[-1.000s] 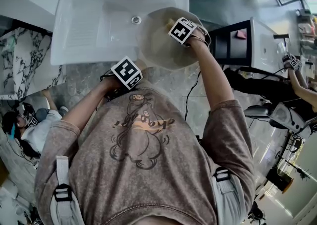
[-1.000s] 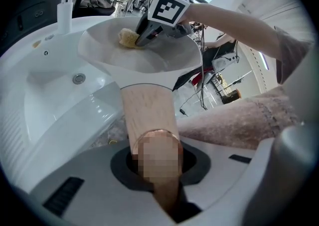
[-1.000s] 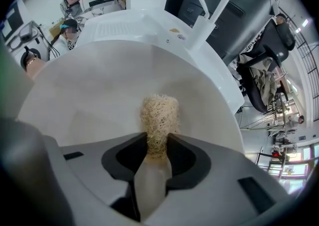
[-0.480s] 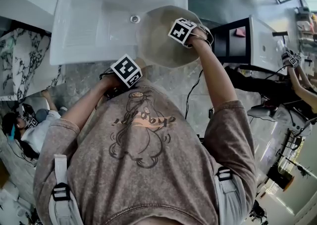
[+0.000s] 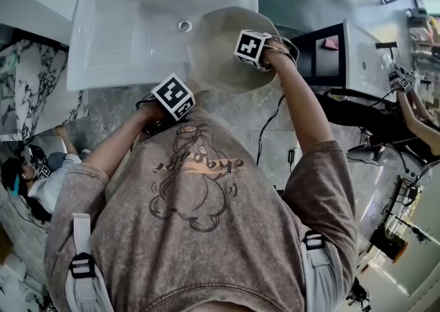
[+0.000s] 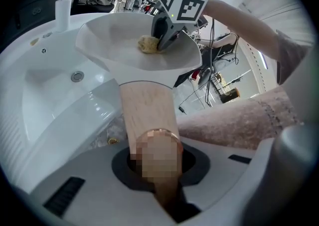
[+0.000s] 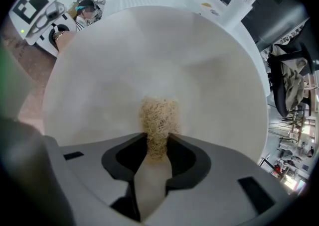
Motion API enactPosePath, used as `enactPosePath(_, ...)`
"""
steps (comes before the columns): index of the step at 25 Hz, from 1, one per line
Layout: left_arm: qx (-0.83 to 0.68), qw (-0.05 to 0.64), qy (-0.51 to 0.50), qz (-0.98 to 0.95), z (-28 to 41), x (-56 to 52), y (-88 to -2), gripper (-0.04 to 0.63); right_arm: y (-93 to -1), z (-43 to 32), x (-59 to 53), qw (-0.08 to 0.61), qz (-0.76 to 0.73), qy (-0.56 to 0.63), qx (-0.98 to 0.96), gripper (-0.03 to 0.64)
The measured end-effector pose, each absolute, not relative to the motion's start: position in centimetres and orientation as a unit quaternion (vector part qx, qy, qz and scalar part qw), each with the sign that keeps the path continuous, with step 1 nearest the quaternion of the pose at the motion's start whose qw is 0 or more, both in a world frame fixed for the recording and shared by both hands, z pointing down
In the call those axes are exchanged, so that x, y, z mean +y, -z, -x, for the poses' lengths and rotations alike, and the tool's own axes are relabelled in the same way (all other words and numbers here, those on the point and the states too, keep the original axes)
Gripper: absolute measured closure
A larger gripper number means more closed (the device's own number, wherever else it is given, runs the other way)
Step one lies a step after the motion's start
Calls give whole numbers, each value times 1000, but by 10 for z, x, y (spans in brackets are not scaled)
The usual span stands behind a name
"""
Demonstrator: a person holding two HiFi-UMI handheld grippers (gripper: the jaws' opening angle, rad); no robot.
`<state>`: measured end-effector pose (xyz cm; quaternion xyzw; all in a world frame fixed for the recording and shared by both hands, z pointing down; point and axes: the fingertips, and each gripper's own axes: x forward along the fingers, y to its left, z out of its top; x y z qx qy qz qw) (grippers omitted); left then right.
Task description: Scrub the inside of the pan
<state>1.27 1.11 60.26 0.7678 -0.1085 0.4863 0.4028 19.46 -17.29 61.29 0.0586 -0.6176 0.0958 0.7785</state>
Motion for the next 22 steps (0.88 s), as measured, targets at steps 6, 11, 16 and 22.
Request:
enactPosePath(6, -102, 406, -490, -765, -13, 13, -604, 537, -610, -197, -153, 785, -22, -114, -609, 479)
enactPosePath(11, -95, 404, -497, -762, -14, 17, -606, 545, -613, -192, -137, 787, -2, -112, -606, 478)
enactPosePath(16, -91, 406, -496, -762, -15, 19, -607, 546, -615, -186, -126, 776, 6, -130, -617, 477)
enactPosePath(22, -89, 410, -495, -761, -14, 22, -608, 549, -615, -174, -117, 757, 1, -144, -637, 477)
